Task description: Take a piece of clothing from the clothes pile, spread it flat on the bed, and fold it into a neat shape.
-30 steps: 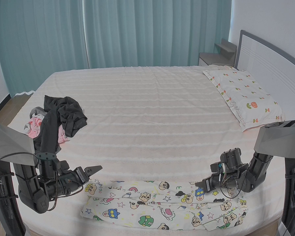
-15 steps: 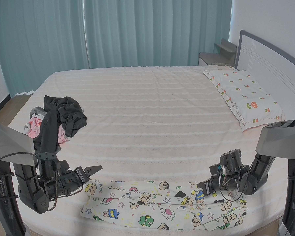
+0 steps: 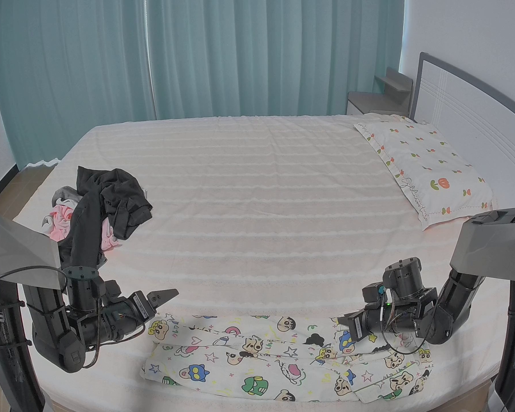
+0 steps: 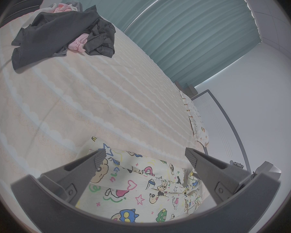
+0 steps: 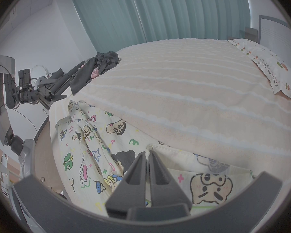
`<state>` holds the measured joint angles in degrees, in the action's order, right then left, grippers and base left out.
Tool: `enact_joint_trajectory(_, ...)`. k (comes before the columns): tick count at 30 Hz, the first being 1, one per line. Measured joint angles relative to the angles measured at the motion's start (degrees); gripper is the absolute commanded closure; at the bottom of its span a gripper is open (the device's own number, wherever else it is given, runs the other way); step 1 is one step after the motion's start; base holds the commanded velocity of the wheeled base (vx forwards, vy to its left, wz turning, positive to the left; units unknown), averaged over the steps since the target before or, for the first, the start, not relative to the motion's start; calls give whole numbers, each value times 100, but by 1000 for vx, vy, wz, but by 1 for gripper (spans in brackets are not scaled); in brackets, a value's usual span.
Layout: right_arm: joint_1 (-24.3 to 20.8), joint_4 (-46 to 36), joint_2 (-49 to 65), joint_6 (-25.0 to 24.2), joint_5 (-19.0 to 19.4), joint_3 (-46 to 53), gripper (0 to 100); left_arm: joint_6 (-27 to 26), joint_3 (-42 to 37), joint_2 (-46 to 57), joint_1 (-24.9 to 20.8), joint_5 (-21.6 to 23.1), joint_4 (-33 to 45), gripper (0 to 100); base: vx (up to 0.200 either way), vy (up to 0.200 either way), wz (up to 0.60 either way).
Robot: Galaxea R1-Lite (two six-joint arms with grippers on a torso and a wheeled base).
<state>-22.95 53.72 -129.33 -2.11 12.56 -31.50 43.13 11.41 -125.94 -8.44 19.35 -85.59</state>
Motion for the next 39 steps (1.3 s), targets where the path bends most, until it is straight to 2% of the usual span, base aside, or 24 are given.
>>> enact_joint_trajectory(5, 28, 126, -2, -89, 6, 11, 0, 0, 2, 0, 0, 0, 0, 0, 0, 0, 0)
enact_joint_trajectory(12, 162, 646, 48, -856, -18, 173, 0, 0, 0, 0, 0, 0, 0, 0, 0, 0, 0)
enact_joint_trajectory(17, 363, 706, 74, -939, -18, 560, 0, 0, 2, 0, 0, -2, 0, 0, 0, 0, 0)
enact_joint_trajectory(23, 816, 720, 33, -1148, 13, 905, 0, 0, 2, 0, 0, 0, 0, 0, 0, 0, 0)
enact_joint_trajectory(31, 1058, 789, -102, -1417, 9, 1095, 0, -5, 2, 2, -2, -9, 2, 0, 0, 0, 0)
enact_joint_trajectory(34, 1064, 1037, 13, -1473, 5, 1270, 0, -9, 2, 17, -18, -33, 2, 0, 0, 0, 0)
enact_joint_trajectory(39, 1020, 1910, 391, -1781, -18, 1852, 0, -18, 2, 127, -90, -72, 2, 0, 0, 0, 0)
